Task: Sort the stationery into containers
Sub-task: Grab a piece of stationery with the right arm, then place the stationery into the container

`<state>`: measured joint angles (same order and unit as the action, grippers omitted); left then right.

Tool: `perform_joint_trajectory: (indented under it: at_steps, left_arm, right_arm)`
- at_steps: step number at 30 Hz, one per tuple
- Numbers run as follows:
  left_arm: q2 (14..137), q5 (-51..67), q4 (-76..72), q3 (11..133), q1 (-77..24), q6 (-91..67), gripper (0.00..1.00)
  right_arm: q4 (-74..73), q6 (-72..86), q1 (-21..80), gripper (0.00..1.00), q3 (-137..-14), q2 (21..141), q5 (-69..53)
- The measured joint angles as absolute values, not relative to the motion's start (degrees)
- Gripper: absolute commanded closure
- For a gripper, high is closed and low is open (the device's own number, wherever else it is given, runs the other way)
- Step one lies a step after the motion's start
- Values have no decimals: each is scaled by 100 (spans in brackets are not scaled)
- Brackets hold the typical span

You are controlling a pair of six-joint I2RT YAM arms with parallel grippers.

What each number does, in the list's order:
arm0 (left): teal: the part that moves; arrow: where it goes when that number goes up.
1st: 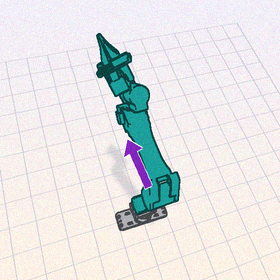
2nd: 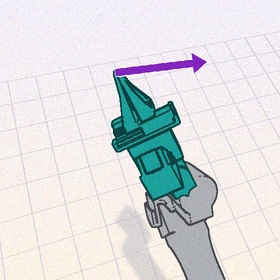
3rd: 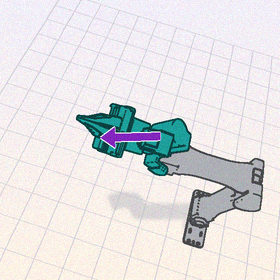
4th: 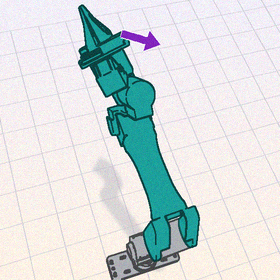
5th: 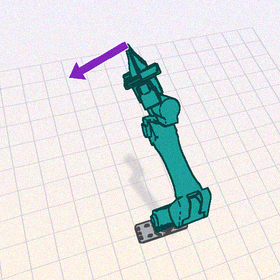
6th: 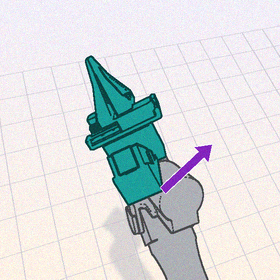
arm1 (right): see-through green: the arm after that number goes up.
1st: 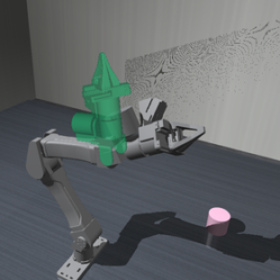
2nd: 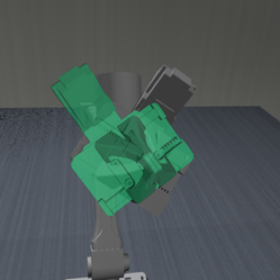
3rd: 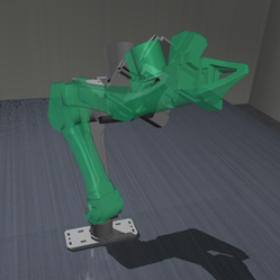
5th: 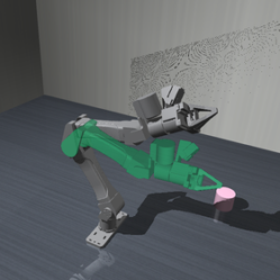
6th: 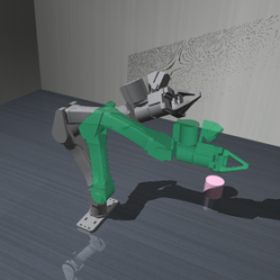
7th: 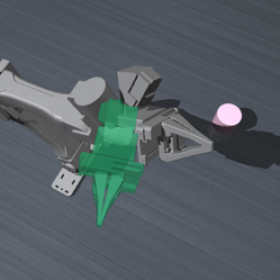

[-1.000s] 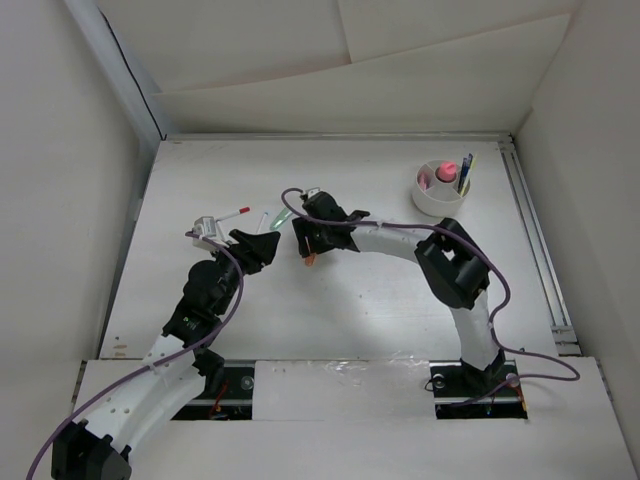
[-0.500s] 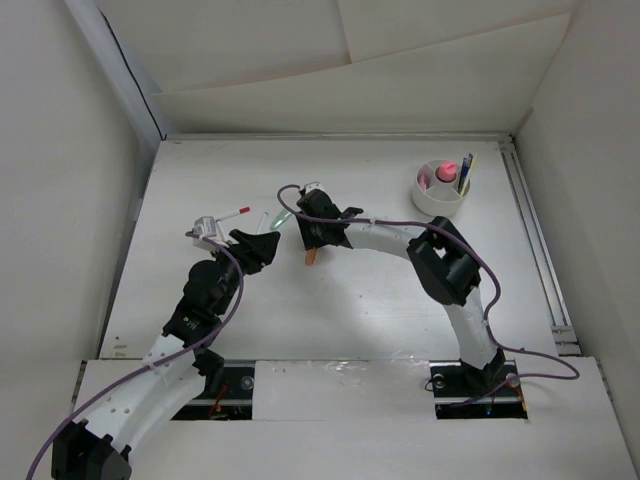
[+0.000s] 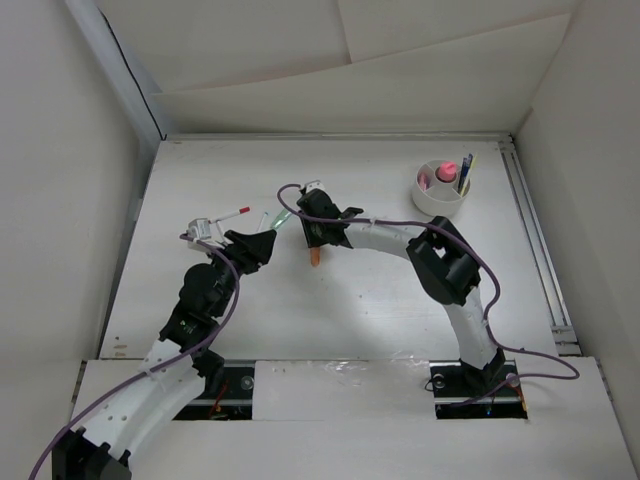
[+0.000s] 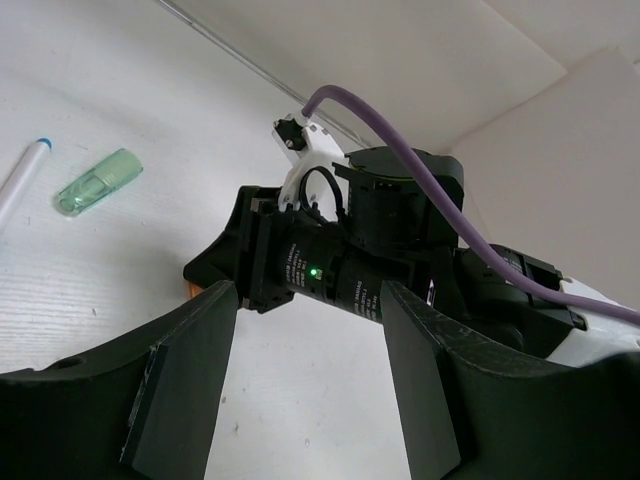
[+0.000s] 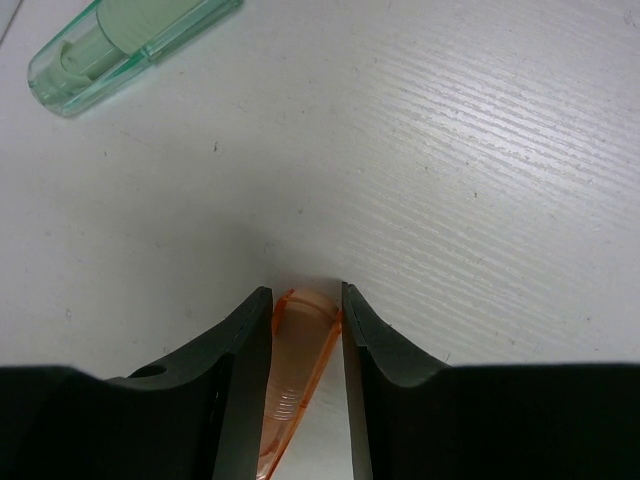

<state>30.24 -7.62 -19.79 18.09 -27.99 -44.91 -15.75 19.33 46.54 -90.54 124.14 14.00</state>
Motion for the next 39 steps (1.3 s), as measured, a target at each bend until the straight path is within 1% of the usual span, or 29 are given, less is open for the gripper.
perform_joint_trajectory:
  at_steps: [7,11,16,22,26,30,33,39]
  left_arm:
    - [3037,-760,-1942,1809,-2799,-4491,44]
    - [3065,-755,-1946,1809,-2799,-4491,44]
    - [3138,-731,-1951,1809,-2799,-4495,44]
    - [3251,-650,-1992,1809,-2799,-4528,44]
    - [3280,-642,-2016,1809,-2799,-4534,44]
    - [3297,-607,-2025,1809,-2799,-4534,44]
    - [3306,-602,-2038,1809,-2799,-4536,44]
    - [3361,-600,-2038,1809,-2799,-4536,44]
  right_arm:
    - [-1546,1876,4609,87,-8860,12250,1413]
    - [-1540,1833,4403,87,-8617,11887,1293]
    - [-1496,1715,3730,87,-8562,11310,1361]
    - [-1468,1413,2534,87,-8914,10827,2095]
    - [-1428,1162,1990,85,-9336,10851,2641]
    - [-1365,838,1649,85,-10031,11163,3175]
    - [-1313,591,1573,85,-10464,11515,3494]
    - [-1306,60,1584,85,-10521,11983,4038]
